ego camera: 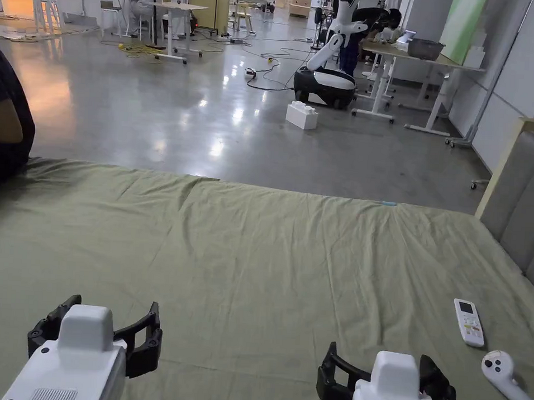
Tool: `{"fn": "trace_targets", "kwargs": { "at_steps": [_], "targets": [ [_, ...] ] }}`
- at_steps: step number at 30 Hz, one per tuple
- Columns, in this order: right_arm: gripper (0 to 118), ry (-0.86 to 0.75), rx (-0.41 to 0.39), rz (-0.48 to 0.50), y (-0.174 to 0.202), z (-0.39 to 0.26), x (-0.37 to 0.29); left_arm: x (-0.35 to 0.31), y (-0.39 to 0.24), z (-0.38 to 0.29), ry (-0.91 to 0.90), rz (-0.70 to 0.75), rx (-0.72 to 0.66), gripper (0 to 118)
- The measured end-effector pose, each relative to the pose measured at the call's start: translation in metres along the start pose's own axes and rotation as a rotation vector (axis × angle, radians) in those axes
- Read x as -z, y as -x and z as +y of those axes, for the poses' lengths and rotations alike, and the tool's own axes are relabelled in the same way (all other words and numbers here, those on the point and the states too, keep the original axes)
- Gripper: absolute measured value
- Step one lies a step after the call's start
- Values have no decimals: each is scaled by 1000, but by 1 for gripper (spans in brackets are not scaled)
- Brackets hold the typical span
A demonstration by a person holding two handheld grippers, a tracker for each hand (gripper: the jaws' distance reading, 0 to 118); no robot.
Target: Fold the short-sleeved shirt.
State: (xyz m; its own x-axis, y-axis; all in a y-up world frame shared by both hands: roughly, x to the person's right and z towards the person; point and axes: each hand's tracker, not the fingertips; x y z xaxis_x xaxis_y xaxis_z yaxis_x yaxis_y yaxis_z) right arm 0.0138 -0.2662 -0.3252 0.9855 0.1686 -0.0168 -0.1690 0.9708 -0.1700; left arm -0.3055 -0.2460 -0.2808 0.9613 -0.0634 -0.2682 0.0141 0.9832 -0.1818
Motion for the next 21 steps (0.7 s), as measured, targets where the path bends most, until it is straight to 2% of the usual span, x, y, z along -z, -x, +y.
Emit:
{"fn": "trace_targets", "kwargs": {
  "at_steps": [1,8,13,17,21],
  "targets": [
    [117,8,25,18,-2,-1,1,0,0,0,1,5,4,94],
    [117,18,68,38,-6,7,0,1,-2,1,-8,55,22,94],
    [118,43,132,104,-7,13,2,4,0,3,-1,14,-3,99],
    [118,41,117,66,-2,24,6,5,1,6,4,6,-43,100],
    [118,76,150,64,-3,27,13,5,1,7,10,1,-59,100]
  ]
}}
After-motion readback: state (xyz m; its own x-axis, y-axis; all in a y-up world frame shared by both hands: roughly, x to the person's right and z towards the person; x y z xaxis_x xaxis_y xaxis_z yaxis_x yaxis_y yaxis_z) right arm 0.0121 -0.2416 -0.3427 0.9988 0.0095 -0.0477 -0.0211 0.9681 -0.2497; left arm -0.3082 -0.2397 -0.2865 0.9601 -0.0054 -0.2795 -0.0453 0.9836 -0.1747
